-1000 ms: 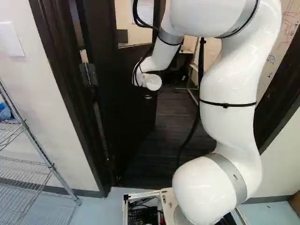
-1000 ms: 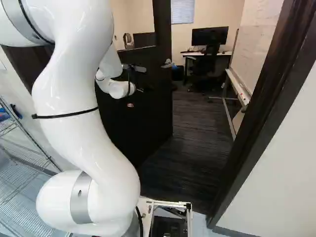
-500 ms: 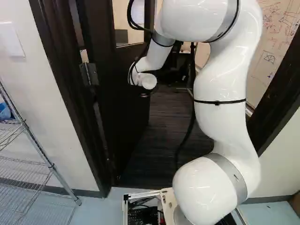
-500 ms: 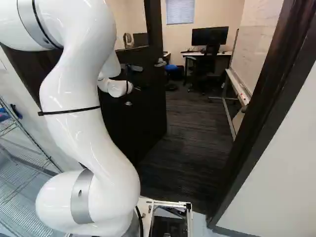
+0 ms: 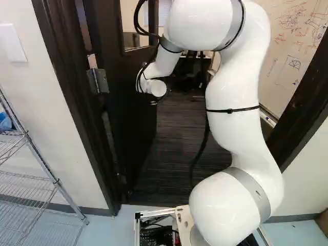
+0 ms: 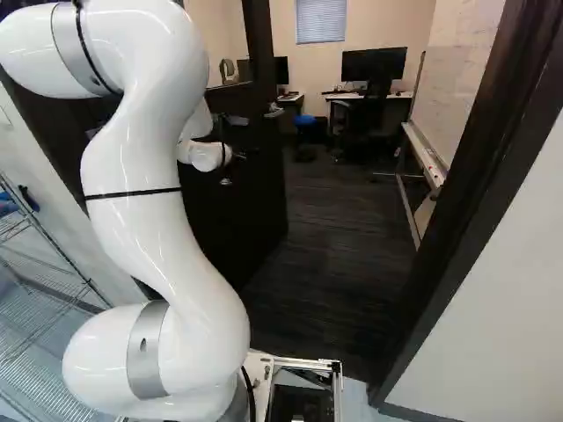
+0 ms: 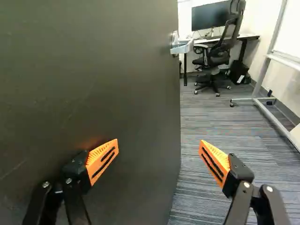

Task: Open the door and move inside

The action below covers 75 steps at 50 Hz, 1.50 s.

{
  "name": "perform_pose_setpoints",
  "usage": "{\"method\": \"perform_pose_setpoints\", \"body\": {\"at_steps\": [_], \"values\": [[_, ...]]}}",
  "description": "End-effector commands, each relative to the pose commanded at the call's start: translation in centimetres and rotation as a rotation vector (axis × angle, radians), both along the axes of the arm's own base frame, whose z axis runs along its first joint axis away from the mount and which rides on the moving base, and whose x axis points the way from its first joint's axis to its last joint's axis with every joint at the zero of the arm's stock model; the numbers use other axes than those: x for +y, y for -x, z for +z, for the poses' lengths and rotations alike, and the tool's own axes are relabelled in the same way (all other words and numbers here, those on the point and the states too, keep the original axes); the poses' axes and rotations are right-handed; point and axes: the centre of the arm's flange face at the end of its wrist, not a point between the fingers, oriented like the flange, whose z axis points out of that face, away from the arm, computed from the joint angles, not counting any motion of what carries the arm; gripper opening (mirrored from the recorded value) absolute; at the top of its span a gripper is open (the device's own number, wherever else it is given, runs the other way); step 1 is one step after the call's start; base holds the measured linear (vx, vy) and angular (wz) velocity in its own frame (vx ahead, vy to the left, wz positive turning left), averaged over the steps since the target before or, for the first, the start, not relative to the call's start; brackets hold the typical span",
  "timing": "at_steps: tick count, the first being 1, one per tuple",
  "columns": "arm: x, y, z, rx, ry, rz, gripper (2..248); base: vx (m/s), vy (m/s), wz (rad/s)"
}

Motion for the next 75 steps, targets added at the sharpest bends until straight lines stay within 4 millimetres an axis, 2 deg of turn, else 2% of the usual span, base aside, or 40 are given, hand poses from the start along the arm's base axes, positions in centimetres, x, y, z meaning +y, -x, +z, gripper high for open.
{"method": "perform_pose_setpoints", "body": {"at_steps": [13, 75], "values": [[1.1, -0.9, -0.1, -0.010, 0.006, 0.024, 247, 0.000, 0.000, 0.000], [4.5, -2.1, -0.3, -0.041, 0.059, 0.147, 247, 0.000, 0.000, 0.000]]}}
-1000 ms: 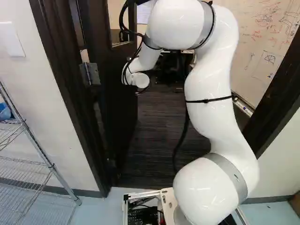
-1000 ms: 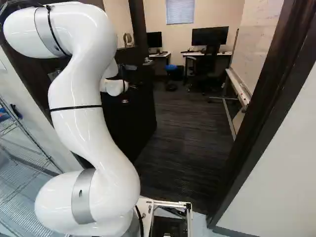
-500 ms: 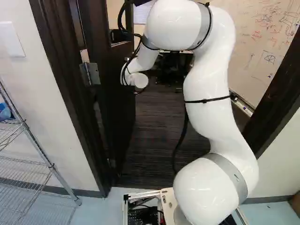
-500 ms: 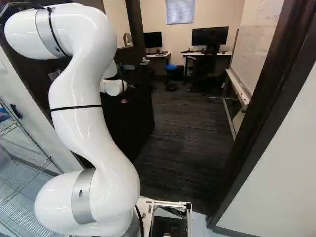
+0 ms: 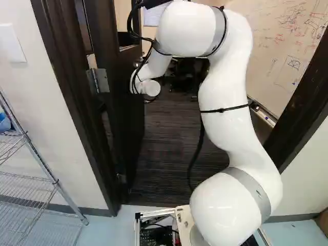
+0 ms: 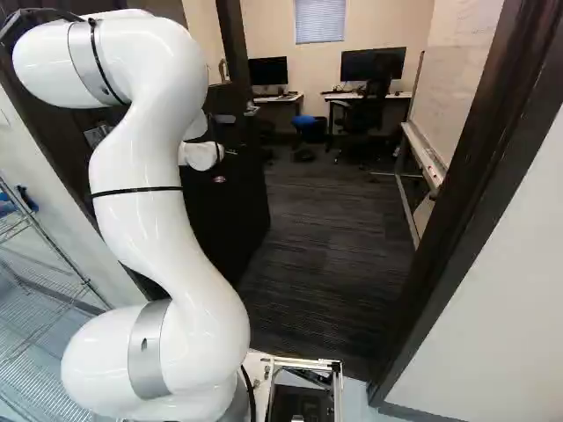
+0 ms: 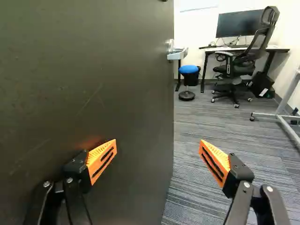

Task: Open the door and move inside

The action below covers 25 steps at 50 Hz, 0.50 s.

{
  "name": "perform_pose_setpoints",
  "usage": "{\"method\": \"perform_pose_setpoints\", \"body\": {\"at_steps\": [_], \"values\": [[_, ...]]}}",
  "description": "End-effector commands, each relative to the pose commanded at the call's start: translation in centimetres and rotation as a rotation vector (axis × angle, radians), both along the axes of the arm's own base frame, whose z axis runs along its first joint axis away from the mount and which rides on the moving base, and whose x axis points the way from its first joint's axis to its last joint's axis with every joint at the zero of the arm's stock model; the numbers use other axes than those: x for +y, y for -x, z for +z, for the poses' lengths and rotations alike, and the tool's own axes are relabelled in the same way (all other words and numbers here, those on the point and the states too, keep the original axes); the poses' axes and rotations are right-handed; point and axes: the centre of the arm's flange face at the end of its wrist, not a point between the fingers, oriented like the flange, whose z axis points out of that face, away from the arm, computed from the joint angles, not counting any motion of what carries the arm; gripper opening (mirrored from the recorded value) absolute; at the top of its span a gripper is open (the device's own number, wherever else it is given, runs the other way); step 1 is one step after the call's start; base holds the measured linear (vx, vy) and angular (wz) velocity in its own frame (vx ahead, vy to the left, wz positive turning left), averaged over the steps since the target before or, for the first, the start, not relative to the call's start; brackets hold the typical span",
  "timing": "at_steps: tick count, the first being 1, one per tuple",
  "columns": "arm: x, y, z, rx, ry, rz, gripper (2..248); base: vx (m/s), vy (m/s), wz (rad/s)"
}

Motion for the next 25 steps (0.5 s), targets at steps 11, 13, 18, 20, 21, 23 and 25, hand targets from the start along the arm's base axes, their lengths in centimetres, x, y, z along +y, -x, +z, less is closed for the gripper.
{"method": "perform_pose_setpoints", "body": {"at_steps": [11, 13, 18, 20, 21, 23, 25], "values": [[0.7, -0.3, -0.1, -0.007, 0.011, 0.024, 247, 0.000, 0.000, 0.000], [0.8, -0.3, -0.1, -0.009, 0.012, 0.028, 247, 0.000, 0.000, 0.000], [1.1, -0.5, -0.1, -0.011, 0.014, 0.034, 247, 0.000, 0.000, 0.000], [1.2, -0.5, -0.1, -0.012, 0.014, 0.036, 247, 0.000, 0.000, 0.000], [1.3, -0.6, -0.1, -0.012, 0.014, 0.037, 247, 0.000, 0.000, 0.000], [1.4, -0.6, -0.1, -0.013, 0.014, 0.039, 247, 0.000, 0.000, 0.000], [1.5, -0.7, -0.2, -0.014, 0.014, 0.040, 247, 0.000, 0.000, 0.000]]}}
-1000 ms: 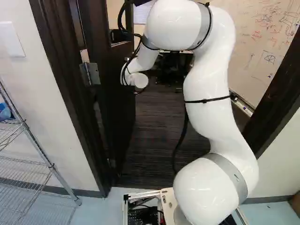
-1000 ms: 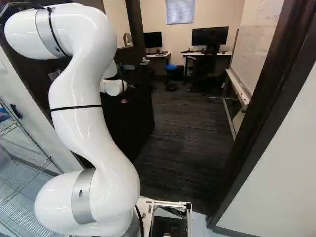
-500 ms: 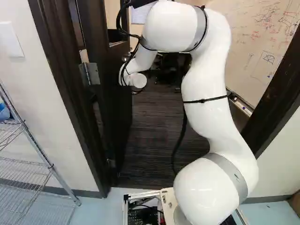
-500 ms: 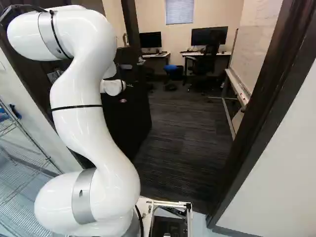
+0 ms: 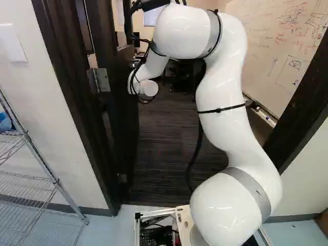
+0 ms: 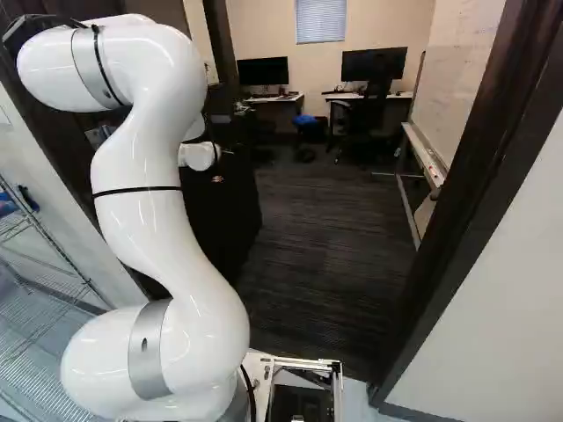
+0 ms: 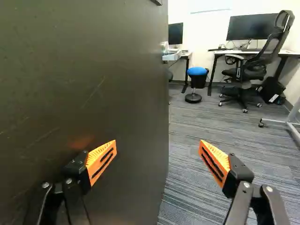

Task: Open the door and move inside

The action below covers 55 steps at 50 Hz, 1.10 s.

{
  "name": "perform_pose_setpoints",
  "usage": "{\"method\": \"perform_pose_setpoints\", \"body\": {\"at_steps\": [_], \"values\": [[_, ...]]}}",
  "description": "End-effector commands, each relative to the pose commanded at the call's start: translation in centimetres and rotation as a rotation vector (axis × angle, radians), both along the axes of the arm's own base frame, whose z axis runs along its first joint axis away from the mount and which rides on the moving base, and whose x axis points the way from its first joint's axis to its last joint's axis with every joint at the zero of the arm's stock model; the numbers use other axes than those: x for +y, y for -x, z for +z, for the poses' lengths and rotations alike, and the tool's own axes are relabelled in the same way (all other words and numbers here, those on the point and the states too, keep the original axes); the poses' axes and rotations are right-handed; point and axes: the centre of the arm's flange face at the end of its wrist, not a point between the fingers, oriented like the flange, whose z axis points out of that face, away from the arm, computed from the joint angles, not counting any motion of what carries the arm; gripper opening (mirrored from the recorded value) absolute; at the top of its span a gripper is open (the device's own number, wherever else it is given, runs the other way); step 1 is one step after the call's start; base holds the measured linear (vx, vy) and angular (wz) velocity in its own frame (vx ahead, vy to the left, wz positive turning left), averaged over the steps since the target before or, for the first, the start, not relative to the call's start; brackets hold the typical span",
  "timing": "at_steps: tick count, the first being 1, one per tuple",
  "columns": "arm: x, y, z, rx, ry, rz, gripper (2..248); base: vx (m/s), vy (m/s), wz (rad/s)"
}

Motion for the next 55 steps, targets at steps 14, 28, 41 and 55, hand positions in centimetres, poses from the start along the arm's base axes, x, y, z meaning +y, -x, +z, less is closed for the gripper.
{"method": "perform_pose_setpoints", "body": {"at_steps": [14, 28, 41, 55], "values": [[0.5, -0.2, -0.1, -0.003, -0.001, 0.006, 247, 0.000, 0.000, 0.000], [0.5, -0.2, -0.1, -0.003, -0.001, 0.005, 247, 0.000, 0.000, 0.000], [-0.6, -0.2, 0.0, 0.000, 0.000, -0.010, 247, 0.000, 0.000, 0.000], [-2.8, 0.3, 0.2, 0.008, 0.003, -0.039, 247, 0.000, 0.000, 0.000]]}}
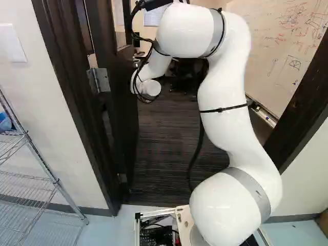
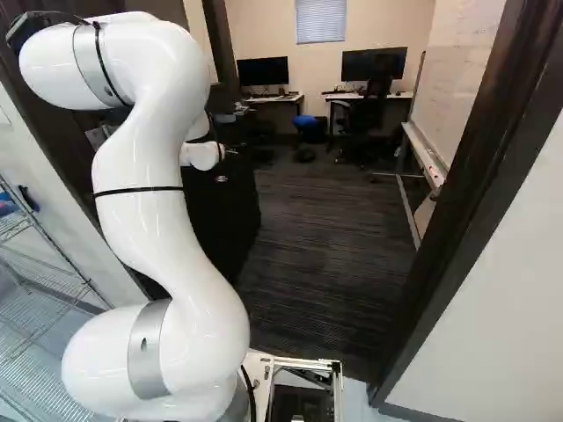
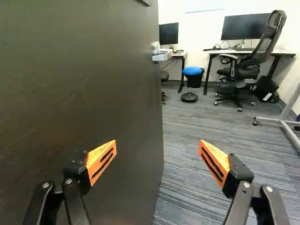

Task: Open the door and move inside

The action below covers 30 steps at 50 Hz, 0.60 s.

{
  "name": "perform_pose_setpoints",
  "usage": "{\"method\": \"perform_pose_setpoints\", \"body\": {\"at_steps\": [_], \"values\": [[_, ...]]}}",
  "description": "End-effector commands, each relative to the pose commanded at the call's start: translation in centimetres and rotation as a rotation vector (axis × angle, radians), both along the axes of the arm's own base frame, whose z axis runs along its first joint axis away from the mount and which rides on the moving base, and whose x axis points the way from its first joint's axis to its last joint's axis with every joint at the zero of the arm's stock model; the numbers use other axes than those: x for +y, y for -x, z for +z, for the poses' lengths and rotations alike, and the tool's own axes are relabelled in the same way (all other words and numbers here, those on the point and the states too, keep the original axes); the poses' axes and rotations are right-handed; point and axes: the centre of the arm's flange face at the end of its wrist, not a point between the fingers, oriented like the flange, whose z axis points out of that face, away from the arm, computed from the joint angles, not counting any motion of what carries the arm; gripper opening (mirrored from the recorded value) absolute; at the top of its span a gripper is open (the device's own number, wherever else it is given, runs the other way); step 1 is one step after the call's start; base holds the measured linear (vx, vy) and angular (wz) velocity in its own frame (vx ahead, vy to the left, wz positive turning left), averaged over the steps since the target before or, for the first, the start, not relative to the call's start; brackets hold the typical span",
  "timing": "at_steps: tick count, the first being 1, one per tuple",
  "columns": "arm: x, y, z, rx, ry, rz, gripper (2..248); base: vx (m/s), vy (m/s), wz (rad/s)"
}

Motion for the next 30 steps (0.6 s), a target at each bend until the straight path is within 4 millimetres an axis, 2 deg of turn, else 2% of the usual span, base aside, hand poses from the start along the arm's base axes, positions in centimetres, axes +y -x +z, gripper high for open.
{"method": "perform_pose_setpoints", "body": {"at_steps": [30], "values": [[-5.0, 2.0, 0.5, 0.021, 0.006, -0.066, 247, 0.000, 0.000, 0.000]]}}
